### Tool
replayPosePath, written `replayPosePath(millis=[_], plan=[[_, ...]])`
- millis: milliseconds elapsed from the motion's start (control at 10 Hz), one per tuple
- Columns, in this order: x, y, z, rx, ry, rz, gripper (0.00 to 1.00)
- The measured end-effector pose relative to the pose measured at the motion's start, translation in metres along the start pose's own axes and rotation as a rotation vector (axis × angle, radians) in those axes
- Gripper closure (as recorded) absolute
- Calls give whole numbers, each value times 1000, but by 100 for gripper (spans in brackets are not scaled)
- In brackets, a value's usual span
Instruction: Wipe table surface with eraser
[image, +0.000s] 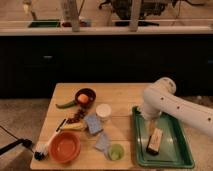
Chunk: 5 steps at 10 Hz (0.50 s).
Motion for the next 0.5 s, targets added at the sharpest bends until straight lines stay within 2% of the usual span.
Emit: replayPosePath(millis=[200,500], plan=[[3,1,1,9,-19,-8,20],[23,23,3,0,-57,-88,20]])
